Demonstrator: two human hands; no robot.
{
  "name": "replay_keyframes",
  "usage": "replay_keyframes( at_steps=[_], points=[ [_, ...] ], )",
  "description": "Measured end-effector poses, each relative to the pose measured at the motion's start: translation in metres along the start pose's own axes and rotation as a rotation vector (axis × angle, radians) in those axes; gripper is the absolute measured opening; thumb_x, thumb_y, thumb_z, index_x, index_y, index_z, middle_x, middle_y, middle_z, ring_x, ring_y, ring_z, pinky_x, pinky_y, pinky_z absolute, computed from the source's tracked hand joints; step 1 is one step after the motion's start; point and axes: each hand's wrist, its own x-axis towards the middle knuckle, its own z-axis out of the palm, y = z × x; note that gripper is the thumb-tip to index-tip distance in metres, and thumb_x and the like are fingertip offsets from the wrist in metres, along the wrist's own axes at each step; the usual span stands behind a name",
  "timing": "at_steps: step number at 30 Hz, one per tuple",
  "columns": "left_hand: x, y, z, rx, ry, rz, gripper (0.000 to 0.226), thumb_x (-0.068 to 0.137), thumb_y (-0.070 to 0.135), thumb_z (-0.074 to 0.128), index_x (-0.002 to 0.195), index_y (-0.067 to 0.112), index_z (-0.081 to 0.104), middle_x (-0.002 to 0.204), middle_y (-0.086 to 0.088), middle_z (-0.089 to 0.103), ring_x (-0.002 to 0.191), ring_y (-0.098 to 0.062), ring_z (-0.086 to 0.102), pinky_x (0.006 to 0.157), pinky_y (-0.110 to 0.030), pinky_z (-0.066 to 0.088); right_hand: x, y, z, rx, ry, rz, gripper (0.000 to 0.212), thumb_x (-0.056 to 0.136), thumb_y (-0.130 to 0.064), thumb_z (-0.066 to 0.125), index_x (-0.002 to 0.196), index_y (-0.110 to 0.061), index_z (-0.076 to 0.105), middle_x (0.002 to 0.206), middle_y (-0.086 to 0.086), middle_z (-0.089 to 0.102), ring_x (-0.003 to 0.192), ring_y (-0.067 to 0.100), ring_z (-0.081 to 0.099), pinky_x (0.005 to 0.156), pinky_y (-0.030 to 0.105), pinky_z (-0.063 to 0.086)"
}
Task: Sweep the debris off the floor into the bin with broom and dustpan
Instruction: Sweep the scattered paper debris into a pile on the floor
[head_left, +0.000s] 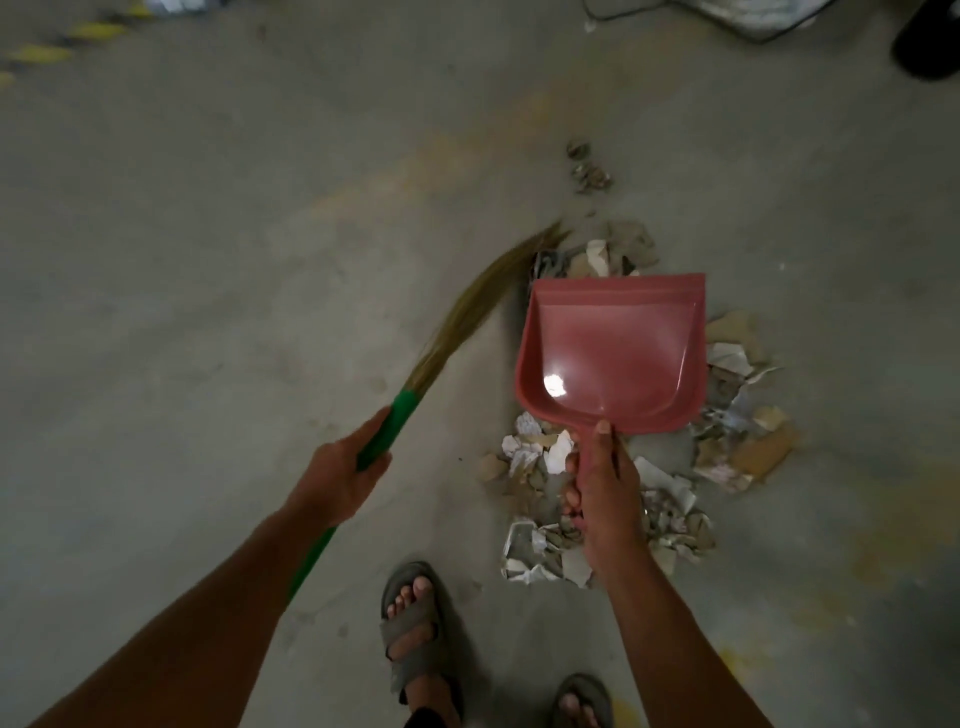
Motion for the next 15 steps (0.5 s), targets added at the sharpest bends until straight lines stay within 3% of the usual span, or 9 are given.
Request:
replay_keyframes(
  at_steps=[3, 7, 12, 15],
  points=[
    [-0.014, 0.004, -0.011, -0.063, 0.049, -0.039, 0.065, 0.107, 0.038, 0.057, 0.161, 0.053, 0.023, 0.087, -0.002, 0.068, 0.061, -0.018, 0.068, 0.056, -0.028, 0.057, -0.008, -0.011, -0.01, -0.021, -0.017, -0.001, 0.059, 0.104, -0.066, 0.047, 0.089, -0.011, 0.063, 0.066, 0.007, 0.052, 0.045, 0.013, 0.04, 0.039, 0.02, 0.029],
    [0.006, 0.027, -0.033, -0.177, 0.137, -0.1, 0.068, 0.106, 0.033, 0.058, 0.163, 0.049, 0.023, 0.096, -0.004, 0.072, 0.063, -0.025, 0.072, 0.052, -0.03, 0.059, -0.008, -0.024, -0.005, -0.021, -0.06, -0.001, 0.057, 0.102, -0.068, 0.048, 0.083, -0.015, 0.06, 0.067, 0.007, 0.05, 0.044, 0.012, 0.039, 0.039, 0.02, 0.029],
    [0.088, 0.077, -0.066, -0.39, 0.255, -0.068, 0.067, 0.106, 0.024, 0.059, 0.163, 0.04, 0.027, 0.103, -0.007, 0.072, 0.067, -0.025, 0.07, 0.055, -0.033, 0.058, 0.024, -0.041, 0.028, -0.007, -0.086, -0.004, 0.056, 0.104, -0.062, 0.048, 0.081, -0.013, 0.061, 0.06, 0.001, 0.054, 0.042, 0.01, 0.041, 0.041, 0.023, 0.031],
    [0.163, 0.102, -0.082, -0.503, 0.334, -0.044, 0.064, 0.108, 0.025, 0.056, 0.164, 0.036, 0.028, 0.105, -0.009, 0.072, 0.067, -0.023, 0.067, 0.058, -0.037, 0.059, 0.063, -0.046, 0.054, -0.005, -0.048, -0.025, 0.058, 0.101, -0.065, 0.05, 0.086, -0.01, 0.061, 0.065, 0.007, 0.053, 0.042, 0.012, 0.043, 0.04, 0.022, 0.033]
  ],
)
